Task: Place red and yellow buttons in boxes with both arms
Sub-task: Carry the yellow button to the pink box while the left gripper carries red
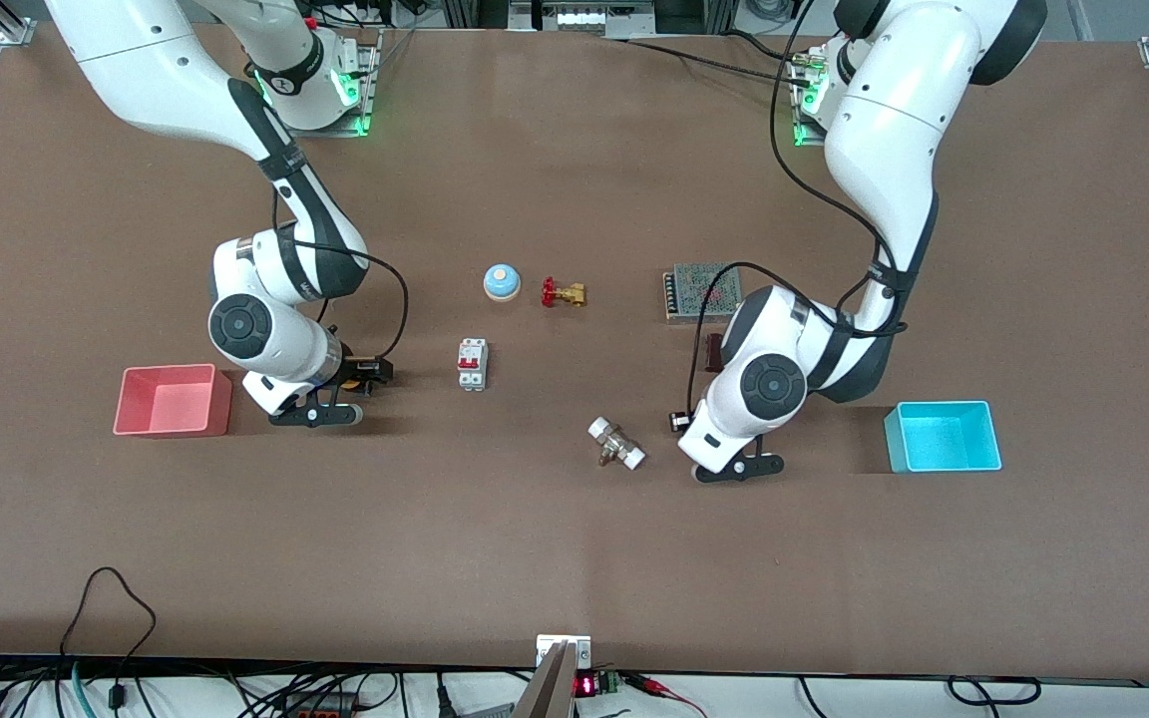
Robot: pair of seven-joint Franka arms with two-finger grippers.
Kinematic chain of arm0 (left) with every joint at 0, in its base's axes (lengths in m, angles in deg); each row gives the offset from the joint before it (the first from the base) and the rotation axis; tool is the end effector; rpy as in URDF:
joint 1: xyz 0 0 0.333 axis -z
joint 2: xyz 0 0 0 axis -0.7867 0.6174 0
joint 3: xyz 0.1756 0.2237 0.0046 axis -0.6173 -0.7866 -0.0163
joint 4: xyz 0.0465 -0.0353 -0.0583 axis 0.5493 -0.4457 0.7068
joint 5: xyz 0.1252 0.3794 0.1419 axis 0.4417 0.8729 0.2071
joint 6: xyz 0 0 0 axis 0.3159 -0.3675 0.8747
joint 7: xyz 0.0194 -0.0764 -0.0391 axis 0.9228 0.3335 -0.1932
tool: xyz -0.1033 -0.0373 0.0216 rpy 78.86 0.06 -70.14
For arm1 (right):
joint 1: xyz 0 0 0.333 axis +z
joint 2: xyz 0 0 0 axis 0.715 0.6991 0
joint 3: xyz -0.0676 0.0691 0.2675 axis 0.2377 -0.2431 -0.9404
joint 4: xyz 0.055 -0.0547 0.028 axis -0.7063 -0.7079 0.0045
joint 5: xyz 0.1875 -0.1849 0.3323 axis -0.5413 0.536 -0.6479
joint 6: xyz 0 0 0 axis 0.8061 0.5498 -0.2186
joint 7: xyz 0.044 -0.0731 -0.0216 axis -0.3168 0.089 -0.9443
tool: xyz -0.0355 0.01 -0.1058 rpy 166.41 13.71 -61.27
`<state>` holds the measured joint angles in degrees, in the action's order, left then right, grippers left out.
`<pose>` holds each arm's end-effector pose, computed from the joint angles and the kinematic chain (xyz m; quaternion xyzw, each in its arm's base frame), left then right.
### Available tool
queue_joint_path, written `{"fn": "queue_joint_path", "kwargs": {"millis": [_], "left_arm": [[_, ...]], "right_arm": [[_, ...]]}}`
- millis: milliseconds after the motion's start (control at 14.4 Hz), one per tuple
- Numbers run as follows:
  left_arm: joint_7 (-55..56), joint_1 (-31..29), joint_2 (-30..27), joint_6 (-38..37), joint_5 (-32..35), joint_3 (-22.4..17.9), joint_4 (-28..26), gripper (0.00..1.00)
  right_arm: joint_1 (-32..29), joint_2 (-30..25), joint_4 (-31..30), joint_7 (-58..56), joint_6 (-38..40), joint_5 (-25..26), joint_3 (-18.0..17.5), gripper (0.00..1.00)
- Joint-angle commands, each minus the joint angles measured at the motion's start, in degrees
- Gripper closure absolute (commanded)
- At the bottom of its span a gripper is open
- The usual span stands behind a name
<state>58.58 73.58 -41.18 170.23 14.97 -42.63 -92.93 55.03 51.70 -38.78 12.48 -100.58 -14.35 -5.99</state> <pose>0.6721 -0.2967 0.1739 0.9955 0.0832 -0.0427 0.0128 0.6026 0.1742 0.1471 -0.9985 -0.0172 0.0512 0.0061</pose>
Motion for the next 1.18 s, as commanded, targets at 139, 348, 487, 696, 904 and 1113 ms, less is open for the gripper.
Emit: {"fn": "queue_joint_path", "kwargs": {"millis": [139,348,487,696,904,1113], "left_arm": [[-8.1,-3.1,-3.9,-14.4,3.0,-5.7,7.8,0.86],[-21.1,-8.4,-4.5,-18.2,3.2,-8.8,9.5,0.86],[-28.3,-11.8,-4.9,-18.2,3.2,-10.8,8.7,0.86],[-31.8,-15.5,-5.1,-18.2,4.0,-11.7,6.5,0.86],[-32.0,-18.4,-5.1,-16.1,3.9,-11.4,2.4,0.85],[-31.9,-18.5,-7.2,-11.2,3.2,-11.1,-4.6,0.85]], "right_arm": [[-0.2,-0.5,-1.1,0.0,-1.4,1.4,-0.1,0.71],[-0.2,-0.5,-1.0,0.0,-1.3,1.4,-0.1,0.93],[-0.2,-0.7,-0.9,0.0,-1.1,1.4,-0.1,1.00],[-1.9,-3.9,-0.4,-1.2,-0.4,1.3,-0.1,1.00],[-6.7,-8.9,0.6,-8.2,4.5,1.2,0.0,1.00],[-11.8,-12.2,1.6,-15.8,8.6,1.2,0.0,1.00]]}}
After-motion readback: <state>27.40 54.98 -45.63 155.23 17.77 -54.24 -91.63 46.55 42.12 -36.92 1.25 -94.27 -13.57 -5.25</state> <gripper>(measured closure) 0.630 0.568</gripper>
